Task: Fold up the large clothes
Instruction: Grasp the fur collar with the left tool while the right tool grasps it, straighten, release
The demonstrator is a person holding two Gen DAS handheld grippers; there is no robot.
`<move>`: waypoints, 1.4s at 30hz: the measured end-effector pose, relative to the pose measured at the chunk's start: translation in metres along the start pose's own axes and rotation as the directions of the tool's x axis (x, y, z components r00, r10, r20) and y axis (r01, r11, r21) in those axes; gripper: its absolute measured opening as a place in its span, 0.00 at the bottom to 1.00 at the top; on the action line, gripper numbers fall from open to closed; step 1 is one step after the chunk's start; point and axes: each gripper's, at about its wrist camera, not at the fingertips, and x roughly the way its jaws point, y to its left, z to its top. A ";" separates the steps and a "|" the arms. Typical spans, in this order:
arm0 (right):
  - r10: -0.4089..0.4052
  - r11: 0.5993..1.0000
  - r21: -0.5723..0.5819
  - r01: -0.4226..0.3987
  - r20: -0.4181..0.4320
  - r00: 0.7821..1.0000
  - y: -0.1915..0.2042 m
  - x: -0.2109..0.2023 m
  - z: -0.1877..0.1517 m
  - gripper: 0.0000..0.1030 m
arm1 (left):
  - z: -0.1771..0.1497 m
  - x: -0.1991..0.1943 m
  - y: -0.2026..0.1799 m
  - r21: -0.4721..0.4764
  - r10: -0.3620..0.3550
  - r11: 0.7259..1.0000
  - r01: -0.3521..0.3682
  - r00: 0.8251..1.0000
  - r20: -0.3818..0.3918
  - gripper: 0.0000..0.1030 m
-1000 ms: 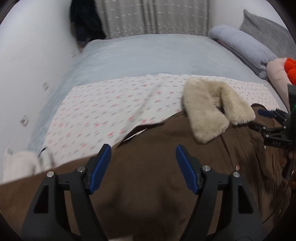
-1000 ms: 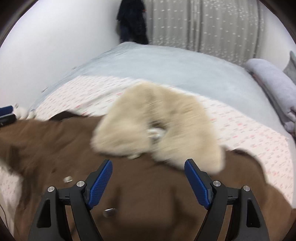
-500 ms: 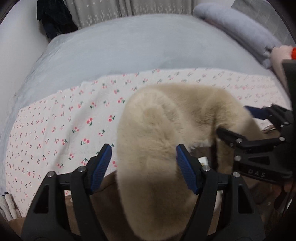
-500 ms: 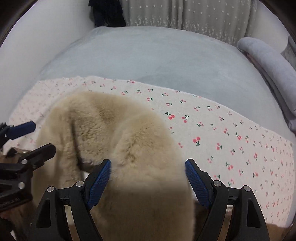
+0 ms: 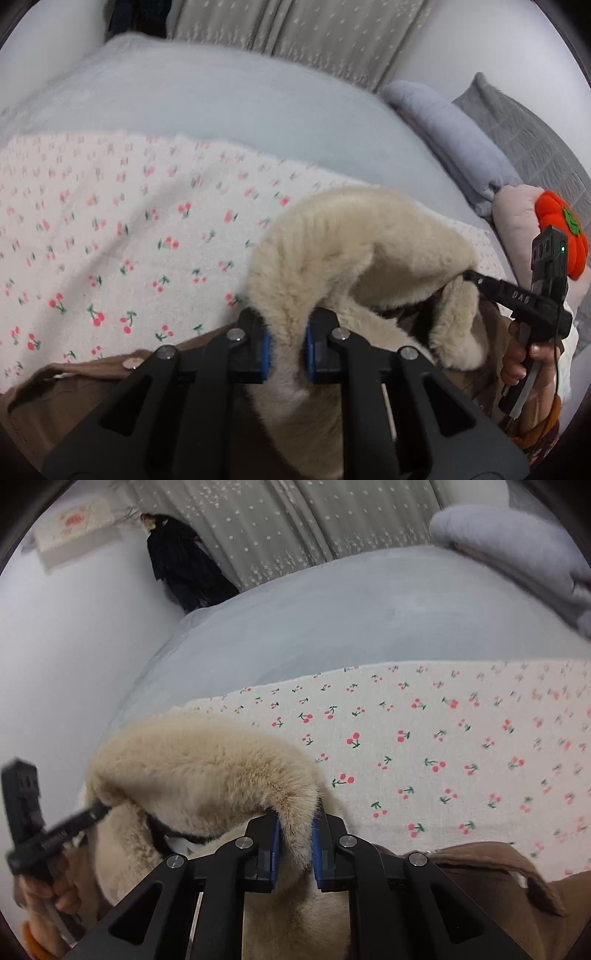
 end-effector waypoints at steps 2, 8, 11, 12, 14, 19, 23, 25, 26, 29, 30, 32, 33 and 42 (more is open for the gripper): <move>0.030 0.997 0.069 -0.029 -0.018 0.999 -0.009 0.011 0.005 0.14 | 0.002 0.018 0.010 -0.057 0.006 0.998 -0.008 0.999 -0.038 0.20; -0.071 0.992 -0.096 0.078 0.069 0.995 0.023 0.023 0.015 0.25 | 0.016 0.009 -0.014 0.031 0.119 0.992 -0.123 0.986 0.119 0.52; -0.019 0.992 -0.123 0.029 0.082 0.996 0.027 0.012 0.021 0.41 | 0.027 0.003 -0.023 0.123 0.101 0.985 -0.122 0.981 0.167 0.63; -0.004 0.990 -0.137 0.016 0.084 0.996 0.028 0.011 0.025 0.50 | 0.030 0.005 -0.026 0.158 0.098 0.980 -0.123 0.983 0.157 0.68; -0.007 0.984 -0.174 0.021 0.083 0.997 0.030 0.005 0.026 0.81 | 0.037 0.019 -0.028 0.219 0.100 0.969 -0.116 0.992 0.079 0.69; 0.035 0.979 -0.194 -0.061 -0.133 0.991 0.029 0.036 0.021 0.81 | 0.032 0.053 -0.021 0.160 0.013 0.987 0.008 0.991 -0.130 0.31; 0.047 0.986 -0.155 -0.065 -0.121 0.992 0.016 0.038 0.011 0.36 | 0.017 0.025 -0.027 0.100 -0.185 0.976 0.195 0.978 -0.102 0.19; 0.091 0.992 -0.084 -0.096 -0.057 0.994 0.003 0.030 0.012 0.33 | 0.018 0.004 -0.022 0.065 -0.230 0.971 0.231 0.973 -0.016 0.19; 0.092 0.993 -0.070 -0.095 -0.039 0.995 -0.001 0.029 0.013 0.33 | 0.024 0.002 -0.012 0.031 -0.184 0.983 0.183 0.982 0.034 0.19; 0.063 0.994 -0.093 -0.064 -0.015 0.998 0.007 0.034 0.011 0.38 | 0.030 0.037 0.010 -0.085 -0.088 0.993 0.086 0.996 -0.019 0.24; 0.046 0.993 -0.105 -0.046 -0.004 0.999 0.011 0.034 0.010 0.40 | 0.028 0.048 0.010 -0.089 -0.064 0.994 0.061 0.997 -0.036 0.32; 0.010 0.991 -0.135 -0.006 0.032 0.999 0.020 0.029 0.008 0.43 | 0.024 0.050 0.003 -0.087 -0.022 0.996 0.022 1.000 0.000 0.44; -0.005 0.988 -0.155 0.014 0.056 0.998 0.024 0.022 0.006 0.43 | 0.023 0.042 -0.001 -0.095 -0.023 0.995 0.026 0.999 0.033 0.45; -0.126 0.899 -0.401 0.176 0.149 0.981 0.074 0.016 -0.019 0.28 | 0.002 0.013 -0.037 0.240 0.121 0.953 -0.182 0.961 0.250 0.15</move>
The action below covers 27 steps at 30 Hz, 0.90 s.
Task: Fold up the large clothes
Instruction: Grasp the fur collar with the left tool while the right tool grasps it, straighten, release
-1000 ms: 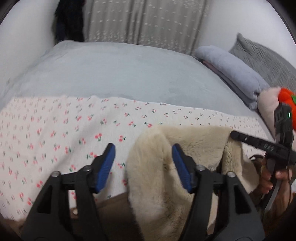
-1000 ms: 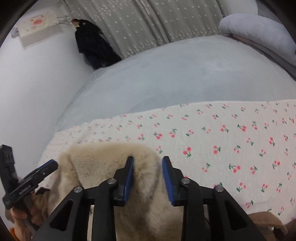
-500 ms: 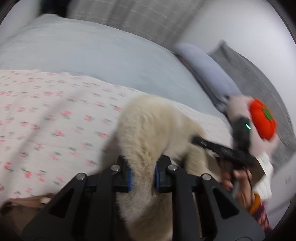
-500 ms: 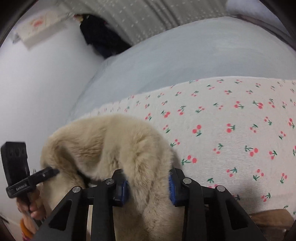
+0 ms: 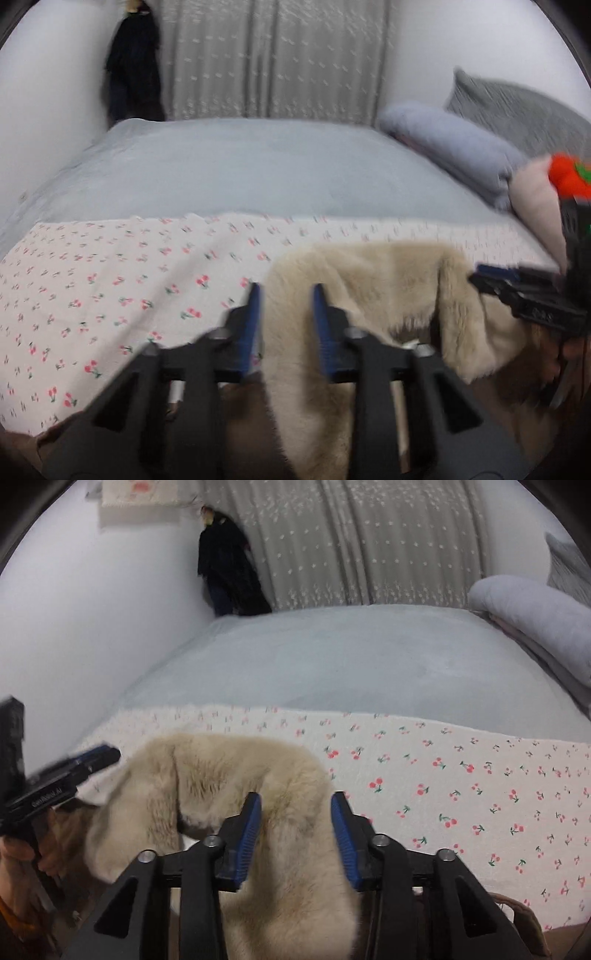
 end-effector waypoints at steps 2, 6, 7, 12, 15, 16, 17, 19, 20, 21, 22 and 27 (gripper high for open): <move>-0.045 0.999 -0.033 0.043 -0.071 0.996 0.005 0.031 -0.002 0.26 | -0.009 0.031 -0.005 0.050 0.058 0.997 -0.054 0.995 -0.083 0.12; -0.085 0.996 -0.017 0.084 -0.110 0.990 0.001 0.063 0.011 0.29 | -0.015 0.054 0.011 0.019 0.101 0.995 -0.099 0.989 -0.110 0.20; -0.105 0.994 -0.021 0.104 -0.115 0.988 0.001 0.066 0.012 0.32 | -0.016 0.052 0.014 0.004 0.104 0.995 -0.104 0.988 -0.114 0.27; -0.082 0.996 0.028 0.085 -0.089 0.993 0.000 0.036 0.008 0.45 | -0.018 0.022 0.029 -0.109 0.116 0.986 -0.128 0.986 -0.116 0.56; -0.059 0.996 0.064 0.064 -0.078 0.995 -0.007 -0.016 0.001 0.65 | -0.022 -0.008 0.031 -0.152 0.094 0.982 -0.116 0.986 -0.141 0.68; -0.068 0.995 0.069 0.073 -0.075 0.995 -0.012 -0.034 -0.003 0.67 | -0.024 -0.021 0.029 -0.157 0.096 0.980 -0.118 0.986 -0.140 0.69; -0.077 0.994 0.071 0.082 -0.074 0.994 -0.016 -0.051 -0.009 0.67 | -0.027 -0.033 0.027 -0.160 0.098 0.980 -0.120 0.985 -0.141 0.71; -0.105 0.992 0.063 0.109 -0.070 0.992 -0.021 -0.083 -0.020 0.69 | -0.034 -0.059 0.019 -0.166 0.093 0.980 -0.114 0.987 -0.129 0.77; -0.126 0.990 0.057 0.130 -0.066 0.990 -0.023 -0.103 -0.027 0.72 | -0.038 -0.072 0.015 -0.169 0.098 0.979 -0.118 0.988 -0.123 0.78; -0.136 0.989 0.053 0.140 -0.065 0.989 -0.024 -0.117 -0.033 0.74 | -0.042 -0.085 0.009 -0.169 0.111 0.977 -0.131 0.986 -0.123 0.79; -0.149 0.987 0.051 0.153 -0.064 0.987 -0.025 -0.137 -0.043 0.77 | -0.047 -0.099 0.002 -0.166 0.123 0.976 -0.143 0.984 -0.127 0.79; -0.176 0.981 0.064 0.182 -0.081 0.981 -0.029 -0.200 -0.077 0.80 | -0.070 -0.158 -0.037 -0.130 0.179 0.972 -0.196 0.975 -0.128 0.83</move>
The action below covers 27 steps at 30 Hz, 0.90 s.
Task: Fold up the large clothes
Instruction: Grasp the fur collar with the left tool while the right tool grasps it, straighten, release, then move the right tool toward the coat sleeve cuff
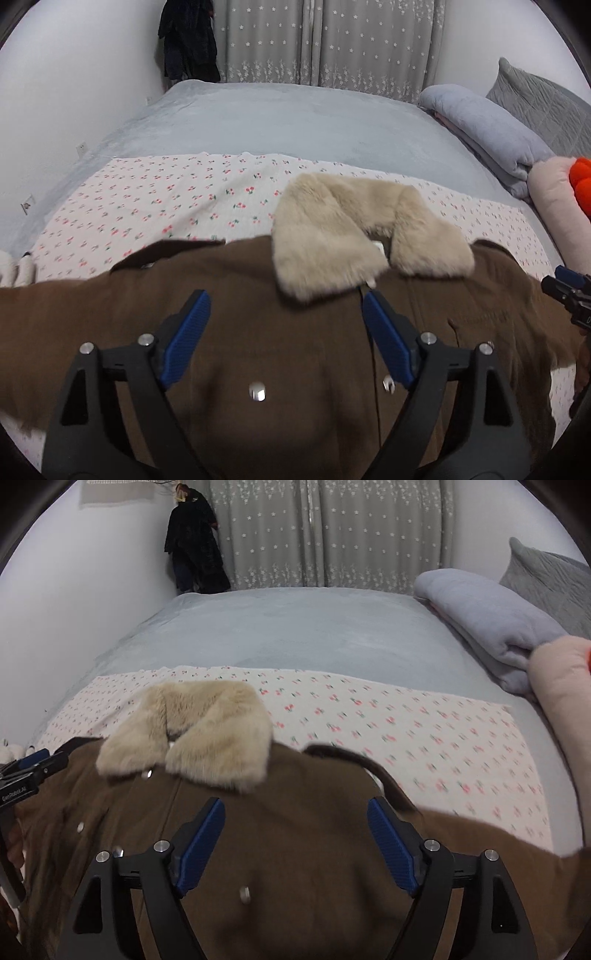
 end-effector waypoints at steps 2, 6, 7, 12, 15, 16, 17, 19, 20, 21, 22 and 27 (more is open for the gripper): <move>-0.022 1.000 0.003 0.022 -0.008 1.000 -0.002 -0.013 -0.011 0.80 | -0.010 -0.011 -0.009 0.018 0.003 1.000 -0.003 1.000 -0.021 0.84; -0.059 0.998 -0.002 0.059 -0.008 0.998 -0.014 -0.048 -0.036 0.80 | -0.035 -0.044 -0.022 0.033 -0.011 0.999 0.012 0.999 -0.034 0.84; -0.065 0.998 0.004 0.065 -0.010 0.998 -0.019 -0.055 -0.041 0.81 | -0.040 -0.050 -0.025 0.035 -0.007 0.999 0.009 0.999 -0.033 0.84; -0.094 0.994 0.044 0.096 -0.025 0.995 -0.045 -0.087 -0.069 0.81 | -0.062 -0.066 -0.035 0.039 -0.020 0.999 0.022 0.998 -0.053 0.85; -0.123 0.990 0.061 0.124 -0.017 0.992 -0.060 -0.105 -0.085 0.81 | -0.074 -0.070 -0.040 0.048 -0.021 0.999 0.024 0.998 -0.067 0.85; -0.135 0.988 0.069 0.135 -0.014 0.991 -0.067 -0.111 -0.092 0.81 | -0.080 -0.071 -0.042 0.049 -0.021 0.999 0.025 0.997 -0.074 0.85; -0.149 0.985 0.081 0.150 -0.017 0.989 -0.076 -0.116 -0.100 0.81 | -0.087 -0.071 -0.044 0.048 -0.027 0.998 0.031 0.996 -0.084 0.85; -0.169 0.980 0.103 0.171 -0.026 0.985 -0.092 -0.123 -0.110 0.81 | -0.097 -0.068 -0.044 0.033 -0.049 0.998 0.053 0.994 -0.096 0.85; -0.178 0.977 0.117 0.181 -0.034 0.983 -0.101 -0.126 -0.115 0.81 | -0.101 -0.067 -0.044 0.022 -0.063 0.998 0.065 0.993 -0.098 0.85; -0.189 0.972 0.133 0.193 -0.043 0.981 -0.112 -0.130 -0.120 0.81 | -0.106 -0.066 -0.044 0.007 -0.075 0.997 0.077 0.992 -0.100 0.85; -0.200 0.967 0.148 0.206 -0.051 0.978 -0.122 -0.133 -0.125 0.81 | -0.111 -0.066 -0.043 -0.007 -0.084 0.996 0.083 0.991 -0.101 0.85; -0.260 0.931 0.248 0.269 -0.068 0.963 -0.177 -0.148 -0.138 0.81 | -0.128 -0.062 -0.044 -0.029 -0.063 0.998 0.060 0.993 -0.104 0.85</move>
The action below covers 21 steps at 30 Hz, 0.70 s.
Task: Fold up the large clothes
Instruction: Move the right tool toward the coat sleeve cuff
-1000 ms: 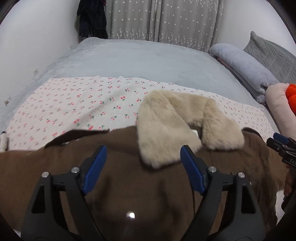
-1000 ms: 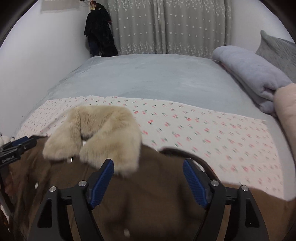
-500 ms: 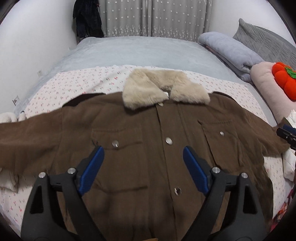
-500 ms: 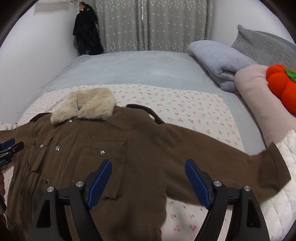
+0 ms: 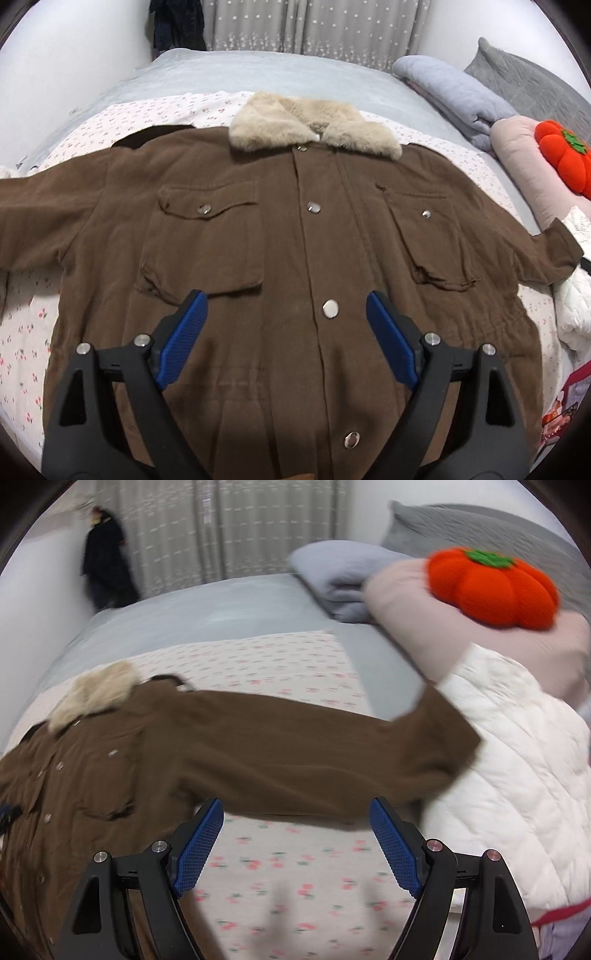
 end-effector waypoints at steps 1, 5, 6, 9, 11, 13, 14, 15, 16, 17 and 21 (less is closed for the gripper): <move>-0.003 1.000 0.022 0.004 -0.003 1.000 -0.010 0.001 0.001 0.81 | -0.002 0.002 0.000 -0.003 0.007 1.000 -0.007 1.000 -0.010 0.85; 0.011 0.993 0.120 -0.007 -0.031 0.999 -0.044 0.012 0.001 0.81 | -0.005 0.007 -0.005 0.000 0.005 1.000 -0.005 0.999 -0.040 0.85; 0.019 0.989 0.147 -0.013 -0.041 0.999 -0.051 0.017 -0.001 0.81 | -0.006 0.008 -0.006 0.003 0.002 1.000 -0.002 0.999 -0.044 0.85; 0.046 0.977 0.213 -0.027 -0.086 0.995 -0.063 0.036 -0.006 0.81 | -0.008 0.014 -0.010 0.007 0.005 1.000 -0.004 0.998 -0.062 0.85; 0.046 0.971 0.240 -0.012 -0.136 0.990 -0.065 0.053 -0.009 0.81 | -0.009 0.020 -0.011 -0.010 0.002 1.000 -0.003 0.997 -0.080 0.85; 0.065 0.963 0.269 -0.020 -0.162 0.985 -0.064 0.069 -0.010 0.81 | -0.011 0.024 -0.011 -0.027 -0.012 1.000 0.009 0.995 -0.099 0.85; 0.071 0.959 0.281 -0.023 -0.165 0.984 -0.063 0.074 -0.010 0.81 | -0.012 0.026 -0.011 -0.032 -0.016 0.999 0.012 0.994 -0.107 0.85; 0.072 0.955 0.297 -0.020 -0.167 0.983 -0.063 0.080 -0.009 0.81 | -0.013 0.027 -0.012 -0.036 -0.018 0.999 0.014 0.993 -0.115 0.85; 0.068 0.949 0.315 -0.012 -0.168 0.983 -0.064 0.086 -0.008 0.81 | -0.014 0.028 -0.012 -0.038 -0.017 0.999 0.012 0.993 -0.119 0.85; 0.061 0.943 0.332 -0.003 -0.166 0.984 -0.065 0.092 -0.006 0.81 | -0.015 0.029 -0.013 -0.035 -0.011 0.999 0.007 0.992 -0.124 0.85; -0.024 0.923 0.375 0.081 -0.154 0.988 -0.070 0.108 -0.001 0.81 | -0.012 0.029 -0.014 -0.016 0.015 1.000 -0.017 0.992 -0.128 0.85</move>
